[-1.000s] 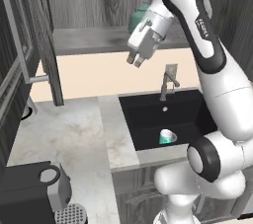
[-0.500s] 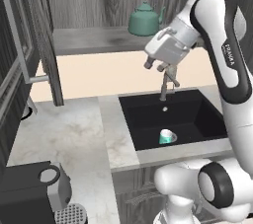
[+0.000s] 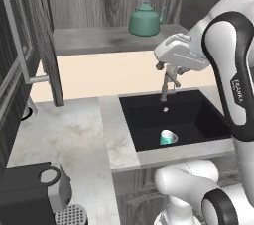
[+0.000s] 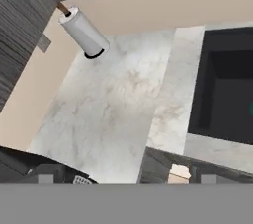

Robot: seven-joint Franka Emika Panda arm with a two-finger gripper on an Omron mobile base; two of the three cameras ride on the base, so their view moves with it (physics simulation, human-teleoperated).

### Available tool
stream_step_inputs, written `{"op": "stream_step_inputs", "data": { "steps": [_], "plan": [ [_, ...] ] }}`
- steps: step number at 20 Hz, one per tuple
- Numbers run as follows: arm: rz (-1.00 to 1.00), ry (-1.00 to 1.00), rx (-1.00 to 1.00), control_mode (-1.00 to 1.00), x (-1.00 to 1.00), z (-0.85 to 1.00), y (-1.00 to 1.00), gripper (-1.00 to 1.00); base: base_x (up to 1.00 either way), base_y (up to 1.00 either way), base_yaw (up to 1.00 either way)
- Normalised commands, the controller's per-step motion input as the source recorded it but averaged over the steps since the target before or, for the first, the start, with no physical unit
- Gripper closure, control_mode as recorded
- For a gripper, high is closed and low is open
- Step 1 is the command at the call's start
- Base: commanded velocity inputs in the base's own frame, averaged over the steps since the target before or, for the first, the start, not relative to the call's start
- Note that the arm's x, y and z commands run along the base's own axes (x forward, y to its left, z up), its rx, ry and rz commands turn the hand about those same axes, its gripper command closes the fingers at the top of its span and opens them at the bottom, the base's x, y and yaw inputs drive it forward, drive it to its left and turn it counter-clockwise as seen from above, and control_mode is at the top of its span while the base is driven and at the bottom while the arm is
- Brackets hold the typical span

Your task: Open the cabinet, pick the kettle from the cabinet, and place it in the sink.

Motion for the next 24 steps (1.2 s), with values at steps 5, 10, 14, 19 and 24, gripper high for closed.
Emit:
{"op": "stream_step_inputs", "data": {
  "steps": [5,10,14,19,24],
  "plan": [
    [-0.32,0.00,0.00,-1.00,-0.03,-0.12,-0.33,-1.00,0.00,0.00,0.00],
    [-0.26,0.01,-0.03,-1.00,0.00,-0.15,-0.32,-1.00,0.00,0.00,0.00],
    [-0.20,0.02,-0.03,-1.00,0.01,-0.16,-0.30,-1.00,0.00,0.00,0.00],
    [-0.09,0.01,-0.01,-1.00,0.12,-0.09,-0.12,-1.00,0.00,0.00,0.00],
    [0.00,-0.03,0.00,-1.00,0.24,0.01,0.00,-1.00,0.00,0.00,0.00]
  ]
}}
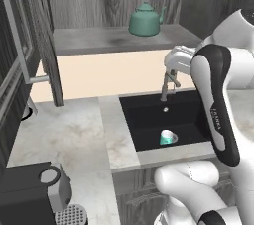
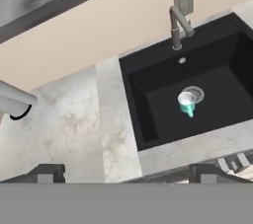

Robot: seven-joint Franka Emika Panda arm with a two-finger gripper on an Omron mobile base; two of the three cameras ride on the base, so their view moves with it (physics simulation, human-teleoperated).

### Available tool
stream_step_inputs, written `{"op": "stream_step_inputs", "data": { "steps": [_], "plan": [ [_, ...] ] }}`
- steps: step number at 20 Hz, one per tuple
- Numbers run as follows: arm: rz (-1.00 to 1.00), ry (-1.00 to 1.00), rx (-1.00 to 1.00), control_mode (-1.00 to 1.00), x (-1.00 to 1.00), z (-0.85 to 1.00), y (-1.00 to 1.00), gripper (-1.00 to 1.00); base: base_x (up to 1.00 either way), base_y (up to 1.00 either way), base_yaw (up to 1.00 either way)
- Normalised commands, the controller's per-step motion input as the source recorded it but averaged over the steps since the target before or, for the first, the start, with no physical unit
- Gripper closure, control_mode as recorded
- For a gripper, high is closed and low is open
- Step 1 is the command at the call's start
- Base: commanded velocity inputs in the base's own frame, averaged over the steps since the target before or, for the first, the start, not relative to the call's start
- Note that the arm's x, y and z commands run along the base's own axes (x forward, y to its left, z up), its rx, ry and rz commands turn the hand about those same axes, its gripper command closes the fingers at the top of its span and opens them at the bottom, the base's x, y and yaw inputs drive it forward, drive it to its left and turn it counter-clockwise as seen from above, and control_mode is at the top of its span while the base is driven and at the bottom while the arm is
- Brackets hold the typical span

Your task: Open the cabinet, pick the kettle from the cabinet, and place it in the sink.

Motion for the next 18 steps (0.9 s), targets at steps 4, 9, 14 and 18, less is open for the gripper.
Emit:
{"op": "stream_step_inputs", "data": {
  "steps": [4,9,14,18],
  "plan": [
    [0.00,-0.15,-0.04,-1.00,0.25,0.06,0.00,-1.00,0.00,0.00,0.00],
    [0.00,-0.17,-0.10,-1.00,0.26,0.15,0.00,-1.00,0.00,0.00,0.00],
    [0.00,-0.22,-0.16,-1.00,0.25,0.24,0.07,-1.00,0.00,0.00,0.00],
    [0.00,-0.20,-0.17,-1.00,0.27,0.28,0.04,-1.00,0.00,0.00,0.00]
  ]
}}
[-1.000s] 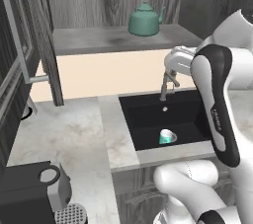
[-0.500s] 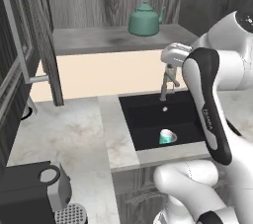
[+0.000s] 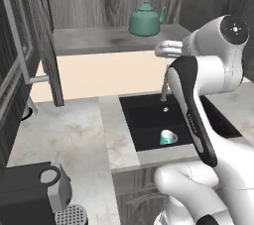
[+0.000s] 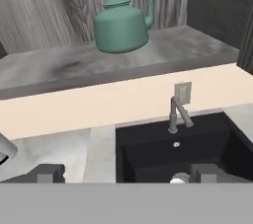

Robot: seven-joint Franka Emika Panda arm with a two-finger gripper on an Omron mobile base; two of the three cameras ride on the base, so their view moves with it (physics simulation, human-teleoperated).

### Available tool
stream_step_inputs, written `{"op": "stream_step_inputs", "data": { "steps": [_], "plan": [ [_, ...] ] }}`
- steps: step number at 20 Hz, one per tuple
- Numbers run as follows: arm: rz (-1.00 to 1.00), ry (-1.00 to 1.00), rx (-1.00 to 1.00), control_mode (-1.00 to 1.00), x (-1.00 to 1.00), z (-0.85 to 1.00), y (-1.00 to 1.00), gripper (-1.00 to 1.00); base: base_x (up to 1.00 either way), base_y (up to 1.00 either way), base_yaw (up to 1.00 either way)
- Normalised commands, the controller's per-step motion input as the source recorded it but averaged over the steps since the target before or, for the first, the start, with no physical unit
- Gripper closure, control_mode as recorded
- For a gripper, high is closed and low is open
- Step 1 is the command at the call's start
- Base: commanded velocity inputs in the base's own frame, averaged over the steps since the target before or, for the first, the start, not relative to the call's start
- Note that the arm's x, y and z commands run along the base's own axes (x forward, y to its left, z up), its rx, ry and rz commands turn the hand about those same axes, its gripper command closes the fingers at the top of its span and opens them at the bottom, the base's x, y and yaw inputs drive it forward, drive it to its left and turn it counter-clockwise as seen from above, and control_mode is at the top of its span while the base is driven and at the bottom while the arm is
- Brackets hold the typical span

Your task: Open the cabinet, pick the kettle from the cabinet, and place it in the sink.

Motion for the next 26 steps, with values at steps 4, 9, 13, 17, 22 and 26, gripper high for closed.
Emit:
{"op": "stream_step_inputs", "data": {
  "steps": [4,9,13,17,22,26],
  "plan": [
    [0.00,-0.03,-0.15,-1.00,0.26,0.39,0.07,-1.00,0.00,0.00,0.00],
    [0.00,0.00,-0.13,-1.00,0.23,0.44,0.11,-1.00,0.00,0.00,0.00],
    [0.00,0.00,-0.06,-1.00,0.20,0.45,0.09,-1.00,0.00,0.00,0.00],
    [0.00,0.00,-0.02,-1.00,0.16,0.24,0.05,-1.00,0.00,0.00,0.00],
    [0.00,-0.09,-0.01,-1.00,0.18,0.02,0.09,-1.00,0.00,0.00,0.00],
    [0.00,-0.11,0.00,-1.00,0.21,0.00,0.07,-1.00,0.00,0.00,0.00]
  ]
}}
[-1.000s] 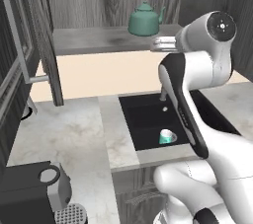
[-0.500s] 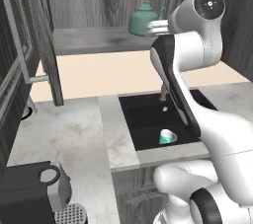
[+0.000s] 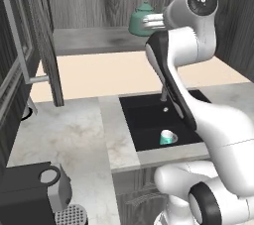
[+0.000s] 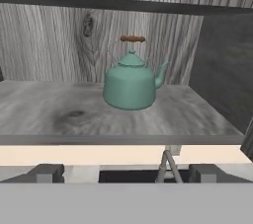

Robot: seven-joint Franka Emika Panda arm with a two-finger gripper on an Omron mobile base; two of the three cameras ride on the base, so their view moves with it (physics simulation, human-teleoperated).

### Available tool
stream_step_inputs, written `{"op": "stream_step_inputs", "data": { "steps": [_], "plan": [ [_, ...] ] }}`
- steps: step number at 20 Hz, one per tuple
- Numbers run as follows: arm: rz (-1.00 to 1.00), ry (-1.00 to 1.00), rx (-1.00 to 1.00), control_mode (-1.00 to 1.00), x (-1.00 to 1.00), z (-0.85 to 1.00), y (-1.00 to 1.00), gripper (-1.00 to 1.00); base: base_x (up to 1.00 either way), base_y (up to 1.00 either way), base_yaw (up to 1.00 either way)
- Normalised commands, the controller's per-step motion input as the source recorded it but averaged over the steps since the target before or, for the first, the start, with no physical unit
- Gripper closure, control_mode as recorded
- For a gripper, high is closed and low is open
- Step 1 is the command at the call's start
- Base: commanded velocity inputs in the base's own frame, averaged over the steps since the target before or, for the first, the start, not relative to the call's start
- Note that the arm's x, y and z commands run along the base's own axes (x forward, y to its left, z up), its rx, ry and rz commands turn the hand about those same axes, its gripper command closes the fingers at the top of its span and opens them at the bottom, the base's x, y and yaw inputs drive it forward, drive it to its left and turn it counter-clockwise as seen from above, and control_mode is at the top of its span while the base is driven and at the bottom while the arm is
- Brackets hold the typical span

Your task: Open the cabinet, pick the kettle from the cabinet, and place it in the sink.

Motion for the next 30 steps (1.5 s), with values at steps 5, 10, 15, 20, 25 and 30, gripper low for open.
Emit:
{"op": "stream_step_inputs", "data": {
  "steps": [5,10,15,20,25,30],
  "plan": [
    [0.00,-0.03,0.00,-1.00,0.25,0.03,0.03,-1.00,0.00,0.00,0.00],
    [0.00,-0.02,0.00,-1.00,0.23,0.12,0.05,-1.00,0.00,0.00,0.00],
    [0.00,0.00,0.00,-1.00,0.12,0.16,0.04,-1.00,0.00,0.00,0.00],
    [0.00,0.00,0.00,-1.00,0.01,0.08,0.13,-1.00,0.00,0.00,0.00],
    [0.00,0.00,0.00,-1.00,0.01,0.02,0.14,-1.00,0.00,0.00,0.00],
    [0.00,0.01,0.00,-1.00,0.01,0.00,0.12,-1.00,0.00,0.00,0.00]
  ]
}}
